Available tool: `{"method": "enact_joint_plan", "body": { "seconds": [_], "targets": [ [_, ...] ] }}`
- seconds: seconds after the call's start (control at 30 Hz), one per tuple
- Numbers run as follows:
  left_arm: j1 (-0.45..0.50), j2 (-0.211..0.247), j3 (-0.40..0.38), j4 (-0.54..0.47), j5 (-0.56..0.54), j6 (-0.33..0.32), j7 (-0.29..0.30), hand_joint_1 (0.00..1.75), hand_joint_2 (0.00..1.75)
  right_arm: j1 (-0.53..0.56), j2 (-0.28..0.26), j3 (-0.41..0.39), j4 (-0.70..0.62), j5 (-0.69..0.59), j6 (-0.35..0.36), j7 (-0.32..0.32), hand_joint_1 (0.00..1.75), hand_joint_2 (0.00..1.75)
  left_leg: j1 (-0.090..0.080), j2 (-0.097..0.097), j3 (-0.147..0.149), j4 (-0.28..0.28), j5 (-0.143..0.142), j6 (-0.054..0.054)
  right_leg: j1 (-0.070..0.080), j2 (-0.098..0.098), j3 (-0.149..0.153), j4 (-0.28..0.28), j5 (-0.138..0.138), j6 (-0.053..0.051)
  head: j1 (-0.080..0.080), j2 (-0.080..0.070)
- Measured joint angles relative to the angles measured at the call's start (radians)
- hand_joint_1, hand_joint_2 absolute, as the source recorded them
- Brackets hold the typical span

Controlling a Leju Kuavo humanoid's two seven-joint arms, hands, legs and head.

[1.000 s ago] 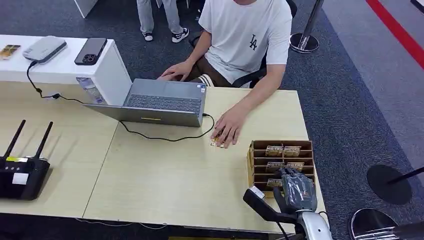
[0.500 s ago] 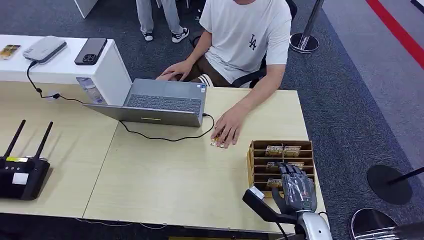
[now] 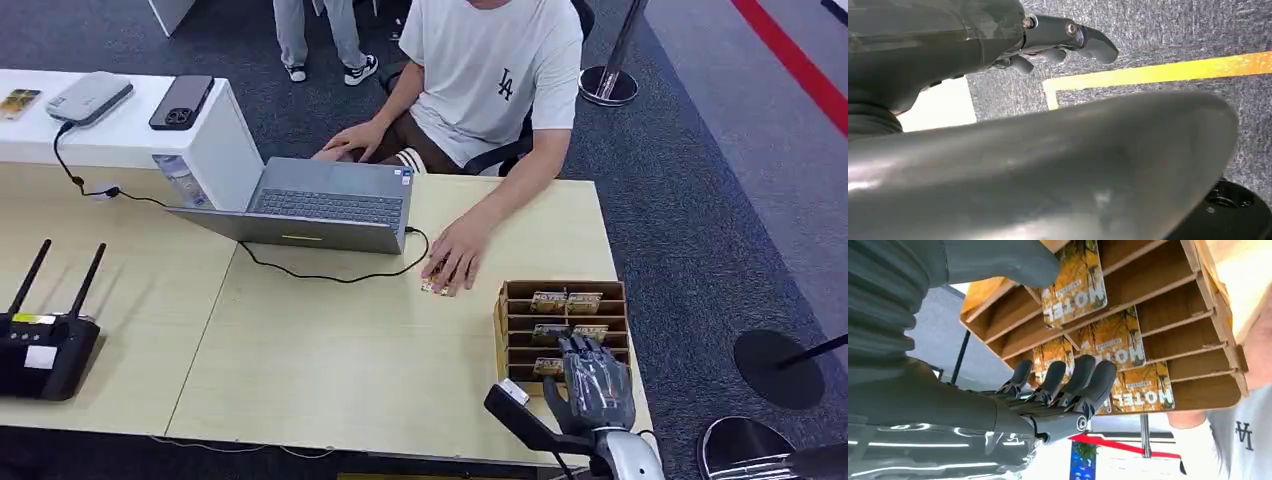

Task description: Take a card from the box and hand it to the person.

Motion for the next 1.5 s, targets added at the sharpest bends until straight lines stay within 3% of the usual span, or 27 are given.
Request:
{"method": "enact_joint_plan", "body": {
  "seconds": [0.13,0.3,1.17,1.33,1.5],
  "targets": [
    [0.000,0.000,0.000,0.002,0.005,0.000,0.000,0.00,0.00,0.004,0.000,0.000,0.000,-0.008,0.008,0.004,0.65,1.75,0.000,0.000,0.000,0.000,0.000,0.000,0.000,0.000,0.000,0.000,0.000,0.000,0.000,0.000],
    [0.000,0.000,0.000,0.002,0.008,0.000,0.000,0.00,0.00,0.003,0.000,0.000,0.005,-0.019,0.011,0.003,0.79,1.75,0.000,0.000,0.000,0.000,0.000,0.000,0.000,0.000,0.000,0.000,0.000,0.000,0.000,0.000],
    [0.000,0.000,-0.018,0.002,0.012,0.000,-0.003,0.00,0.00,0.000,0.000,-0.002,0.047,-0.039,0.011,0.001,0.82,1.75,0.000,0.000,0.000,0.000,0.000,0.000,0.000,0.000,0.000,0.000,0.000,0.000,0.000,0.000],
    [0.000,0.000,-0.021,0.002,0.012,0.000,-0.003,0.00,0.00,0.000,0.000,-0.002,0.047,-0.039,0.011,0.001,0.96,1.75,0.000,0.000,0.000,0.000,0.000,0.000,0.000,0.000,0.000,0.000,0.000,0.000,0.000,0.000],
    [0.000,0.000,-0.026,0.002,0.011,0.000,-0.003,0.00,0.00,-0.002,0.000,-0.002,0.047,-0.039,0.010,0.001,0.94,1.75,0.000,0.000,0.000,0.000,0.000,0.000,0.000,0.000,0.000,0.000,0.000,0.000,0.000,0.000]
  ]
}}
